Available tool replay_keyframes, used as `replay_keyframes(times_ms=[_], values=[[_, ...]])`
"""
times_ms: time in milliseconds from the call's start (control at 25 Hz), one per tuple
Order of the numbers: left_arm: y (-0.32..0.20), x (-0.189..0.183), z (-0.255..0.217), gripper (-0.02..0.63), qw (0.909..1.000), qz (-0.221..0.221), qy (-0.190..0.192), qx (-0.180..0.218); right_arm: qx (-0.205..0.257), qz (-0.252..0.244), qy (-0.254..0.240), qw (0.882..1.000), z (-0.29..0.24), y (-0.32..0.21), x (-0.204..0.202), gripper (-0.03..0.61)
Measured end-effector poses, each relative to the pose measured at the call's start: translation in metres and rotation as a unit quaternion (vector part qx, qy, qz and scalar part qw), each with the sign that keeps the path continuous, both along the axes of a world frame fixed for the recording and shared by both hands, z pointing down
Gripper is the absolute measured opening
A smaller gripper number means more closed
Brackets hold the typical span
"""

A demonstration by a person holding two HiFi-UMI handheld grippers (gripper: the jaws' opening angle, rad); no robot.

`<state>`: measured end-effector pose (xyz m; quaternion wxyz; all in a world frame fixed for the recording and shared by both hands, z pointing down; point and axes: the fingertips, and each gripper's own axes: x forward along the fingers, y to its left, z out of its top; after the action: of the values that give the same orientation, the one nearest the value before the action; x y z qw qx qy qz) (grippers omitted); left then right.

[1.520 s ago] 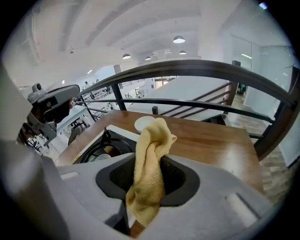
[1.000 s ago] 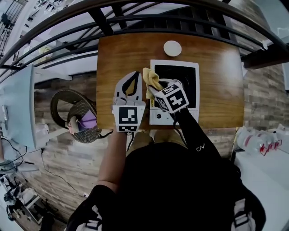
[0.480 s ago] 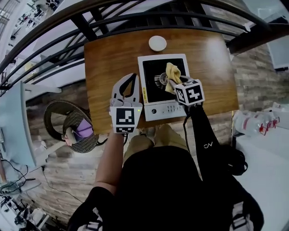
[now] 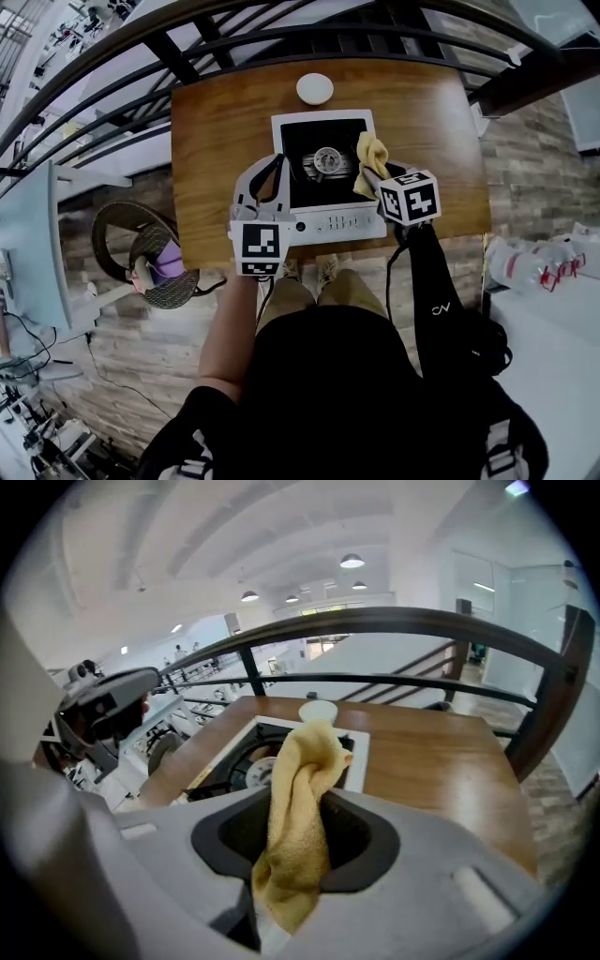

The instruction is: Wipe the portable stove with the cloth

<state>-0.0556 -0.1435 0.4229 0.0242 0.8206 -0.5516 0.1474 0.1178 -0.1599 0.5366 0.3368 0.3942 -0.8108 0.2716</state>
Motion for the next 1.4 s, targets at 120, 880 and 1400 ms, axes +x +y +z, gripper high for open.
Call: replay_keyframes(times_ms=[120,880,1400], values=[[0.008,-0.01,0.002,0.006,0.9998,-0.018,-0.009,-0.003,0.009,-0.07,-0.03,0.997,-0.017,0.017,-0.058,0.127],[0.035,-0.007,0.01,0.006,0.9996,-0.024,0.002,-0.012,-0.01,-0.152,0.026,0.988,0.031,0.073,-0.102,0.127],[0.042,0.062,0.009,0.006,0.9997,0.021,0.012,-0.006,-0.005,-0.073,0.047,0.996,0.043,0.084,0.007,0.127]])
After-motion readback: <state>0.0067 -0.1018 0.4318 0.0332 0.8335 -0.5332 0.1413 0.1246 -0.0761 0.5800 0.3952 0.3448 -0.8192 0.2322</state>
